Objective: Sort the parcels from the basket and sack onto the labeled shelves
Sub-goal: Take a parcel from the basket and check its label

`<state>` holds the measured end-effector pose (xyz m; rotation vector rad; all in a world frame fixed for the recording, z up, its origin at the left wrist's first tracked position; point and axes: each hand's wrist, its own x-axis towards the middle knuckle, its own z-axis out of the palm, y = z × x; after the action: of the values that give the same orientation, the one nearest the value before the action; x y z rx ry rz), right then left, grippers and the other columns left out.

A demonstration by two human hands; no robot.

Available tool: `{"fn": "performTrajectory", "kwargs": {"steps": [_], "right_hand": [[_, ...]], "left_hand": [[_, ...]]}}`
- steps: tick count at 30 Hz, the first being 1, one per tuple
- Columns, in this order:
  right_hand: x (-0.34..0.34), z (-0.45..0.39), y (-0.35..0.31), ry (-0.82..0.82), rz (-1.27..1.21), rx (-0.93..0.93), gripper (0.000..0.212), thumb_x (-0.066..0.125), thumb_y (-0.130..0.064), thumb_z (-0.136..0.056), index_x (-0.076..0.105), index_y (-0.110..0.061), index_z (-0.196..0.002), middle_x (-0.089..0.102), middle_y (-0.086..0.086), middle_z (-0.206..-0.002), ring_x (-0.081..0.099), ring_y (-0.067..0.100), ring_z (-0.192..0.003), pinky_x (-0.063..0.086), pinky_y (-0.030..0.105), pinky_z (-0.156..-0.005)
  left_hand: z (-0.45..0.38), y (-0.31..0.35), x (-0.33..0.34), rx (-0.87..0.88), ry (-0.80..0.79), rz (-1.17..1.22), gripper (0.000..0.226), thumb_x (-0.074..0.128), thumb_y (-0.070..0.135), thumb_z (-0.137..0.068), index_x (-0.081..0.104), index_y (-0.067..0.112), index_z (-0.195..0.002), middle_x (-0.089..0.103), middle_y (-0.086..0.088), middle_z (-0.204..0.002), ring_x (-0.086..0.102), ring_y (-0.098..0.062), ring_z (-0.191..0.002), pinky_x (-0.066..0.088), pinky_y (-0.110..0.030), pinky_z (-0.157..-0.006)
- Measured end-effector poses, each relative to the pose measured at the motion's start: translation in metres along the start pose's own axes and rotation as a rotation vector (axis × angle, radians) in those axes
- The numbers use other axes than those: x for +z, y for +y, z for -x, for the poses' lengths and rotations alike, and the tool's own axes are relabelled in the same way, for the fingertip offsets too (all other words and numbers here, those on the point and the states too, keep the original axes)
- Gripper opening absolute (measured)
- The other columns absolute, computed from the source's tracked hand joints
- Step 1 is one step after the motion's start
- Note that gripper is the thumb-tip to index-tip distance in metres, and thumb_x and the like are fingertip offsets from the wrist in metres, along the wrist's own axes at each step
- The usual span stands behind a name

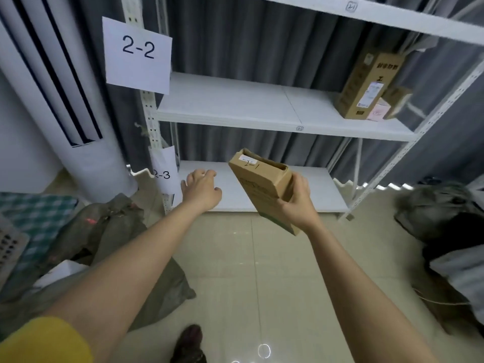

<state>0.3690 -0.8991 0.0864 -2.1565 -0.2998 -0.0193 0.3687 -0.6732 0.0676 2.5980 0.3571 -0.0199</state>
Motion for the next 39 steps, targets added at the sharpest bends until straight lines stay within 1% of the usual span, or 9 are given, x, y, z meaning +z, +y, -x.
{"fn": "performTrajectory", "kwargs": {"steps": [3, 8, 12, 14, 19, 23, 28, 34, 39], "right_hand": [[-0.036, -0.036, 0.032, 0.019, 0.090, -0.005, 0.060, 0.070, -0.024, -0.080, 0.040, -0.025, -0.132, 0.038, -0.002, -0.121, 0.033, 0.015, -0.118, 0.038, 0.028, -0.099], [-0.104, -0.116, 0.073, 0.030, 0.215, -0.067, 0.065, 0.074, -0.027, -0.080, 0.040, -0.031, -0.134, 0.040, -0.004, -0.126, 0.034, 0.018, -0.120, 0.039, 0.038, -0.100], [-0.167, -0.190, 0.107, 0.082, 0.338, -0.055, 0.063, 0.067, -0.012, -0.081, 0.036, -0.034, -0.131, 0.039, -0.001, -0.133, 0.039, 0.024, -0.122, 0.042, 0.052, -0.099], [-0.201, -0.222, 0.120, 0.117, 0.349, -0.026, 0.064, 0.064, -0.005, -0.081, 0.037, -0.032, -0.132, 0.038, 0.002, -0.136, 0.042, 0.027, -0.121, 0.042, 0.050, -0.100], [-0.280, -0.286, 0.163, 0.162, 0.387, -0.003, 0.066, 0.061, 0.006, -0.080, 0.040, -0.026, -0.135, 0.037, 0.006, -0.140, 0.043, 0.027, -0.123, 0.037, 0.032, -0.098], [-0.331, -0.325, 0.195, 0.189, 0.406, -0.050, 0.066, 0.067, 0.001, -0.078, 0.043, -0.030, -0.131, 0.046, 0.003, -0.134, 0.047, 0.026, -0.118, 0.042, 0.046, -0.101], [-0.380, -0.377, 0.221, 0.115, 0.372, -0.107, 0.057, 0.064, 0.006, -0.079, 0.045, -0.026, -0.122, 0.051, 0.005, -0.129, 0.049, 0.025, -0.117, 0.043, 0.038, -0.095], [-0.422, -0.429, 0.229, -0.006, 0.281, -0.232, 0.052, 0.061, 0.005, -0.082, 0.045, -0.026, -0.120, 0.052, 0.004, -0.127, 0.049, 0.024, -0.117, 0.045, 0.045, -0.098], [-0.455, -0.459, 0.206, 0.005, 0.180, -0.372, 0.049, 0.064, 0.003, -0.083, 0.046, -0.028, -0.117, 0.053, 0.001, -0.126, 0.052, 0.019, -0.118, 0.048, 0.045, -0.099]], "left_hand": [[-0.033, 0.042, 0.011, 0.051, -0.030, -0.100, 0.049, 0.045, 0.020, -0.094, 0.037, 0.019, -0.143, 0.032, -0.011, -0.149, 0.024, -0.031, -0.138, 0.018, -0.044, -0.115], [-0.108, 0.112, 0.026, 0.103, -0.026, -0.228, 0.040, 0.044, 0.016, -0.093, 0.046, 0.017, -0.133, 0.041, -0.012, -0.140, 0.033, -0.033, -0.131, 0.017, -0.051, -0.115], [-0.183, 0.179, 0.035, 0.153, 0.013, -0.206, 0.039, 0.044, 0.017, -0.092, 0.049, 0.013, -0.130, 0.046, -0.014, -0.133, 0.041, -0.034, -0.124, 0.034, -0.044, -0.105], [-0.217, 0.213, 0.038, 0.155, 0.017, -0.165, 0.038, 0.044, 0.016, -0.092, 0.049, 0.012, -0.130, 0.047, -0.014, -0.131, 0.042, -0.034, -0.121, 0.040, -0.041, -0.097], [-0.290, 0.292, 0.050, 0.151, 0.020, -0.175, 0.041, 0.043, 0.014, -0.094, 0.045, 0.010, -0.134, 0.043, -0.015, -0.135, 0.039, -0.034, -0.123, 0.039, -0.039, -0.096], [-0.322, 0.353, 0.063, 0.177, 0.018, -0.188, 0.040, 0.043, 0.014, -0.094, 0.047, 0.010, -0.133, 0.044, -0.015, -0.136, 0.040, -0.035, -0.124, 0.040, -0.039, -0.096], [-0.354, 0.405, 0.077, 0.178, 0.054, -0.173, 0.041, 0.044, 0.016, -0.093, 0.048, 0.015, -0.134, 0.046, -0.012, -0.137, 0.044, -0.033, -0.123, 0.041, -0.038, -0.096], [-0.369, 0.448, 0.076, 0.096, 0.134, -0.202, 0.041, 0.044, 0.015, -0.094, 0.047, 0.019, -0.135, 0.047, -0.008, -0.138, 0.045, -0.031, -0.124, 0.040, -0.036, -0.091], [-0.369, 0.493, 0.053, 0.110, 0.277, -0.239, 0.043, 0.041, 0.011, -0.095, 0.044, 0.018, -0.137, 0.045, -0.010, -0.136, 0.047, -0.032, -0.119, 0.042, -0.039, -0.084]]}}
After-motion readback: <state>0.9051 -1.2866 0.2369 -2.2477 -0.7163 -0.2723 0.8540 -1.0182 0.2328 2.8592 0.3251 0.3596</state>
